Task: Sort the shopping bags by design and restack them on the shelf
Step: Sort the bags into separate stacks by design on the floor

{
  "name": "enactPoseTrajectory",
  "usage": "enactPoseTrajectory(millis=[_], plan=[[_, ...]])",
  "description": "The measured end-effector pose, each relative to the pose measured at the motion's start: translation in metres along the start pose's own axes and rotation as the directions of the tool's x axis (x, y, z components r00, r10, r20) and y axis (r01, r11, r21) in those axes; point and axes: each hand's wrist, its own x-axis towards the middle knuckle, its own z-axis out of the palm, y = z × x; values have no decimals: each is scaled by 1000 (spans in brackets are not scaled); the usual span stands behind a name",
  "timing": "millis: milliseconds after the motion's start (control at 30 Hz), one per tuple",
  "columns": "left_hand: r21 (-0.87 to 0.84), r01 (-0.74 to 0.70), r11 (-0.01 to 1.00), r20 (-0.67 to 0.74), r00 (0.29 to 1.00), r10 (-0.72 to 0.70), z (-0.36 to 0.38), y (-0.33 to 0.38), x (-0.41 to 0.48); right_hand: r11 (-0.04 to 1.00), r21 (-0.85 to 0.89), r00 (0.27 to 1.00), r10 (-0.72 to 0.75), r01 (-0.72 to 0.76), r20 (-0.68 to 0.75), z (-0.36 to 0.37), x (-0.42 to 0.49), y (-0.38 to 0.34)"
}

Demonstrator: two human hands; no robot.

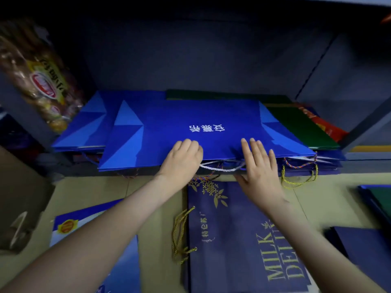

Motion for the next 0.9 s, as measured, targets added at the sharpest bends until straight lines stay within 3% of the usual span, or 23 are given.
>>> enactPoseTrajectory(millis=[67, 167, 400, 467, 633, 767, 900], plan=[[-76, -4, 997, -71, 997, -2, -13, 5, -16, 998, -42, 998, -37, 39, 48, -9, 0, 0], [-196, -35, 980, -55, 998, 25, -35, 11, -36, 983, -137, 991, -116, 126, 73, -19, -2, -2], [-279, -70, 958, -118, 992, 38, -89, 5, -45, 936, -280, 977, -194, 212, 91, -70, -25, -23], [-274, -99, 957, -157, 986, 57, -103, 8, -46, 931, -308, 979, -171, 196, 108, -90, -35, -25], [-326, -59, 944, -61, 997, 41, -140, 17, -47, 915, -360, 971, -108, 181, 214, -139, -71, -36], [-289, -182, 940, -186, 974, 132, -164, 31, -43, 946, -318, 931, 61, 60, 359, -178, -102, -47], [-242, -292, 925, -294, 931, 217, -183, 68, -37, 985, -155, 930, 120, -69, 347, -197, -124, -73]])
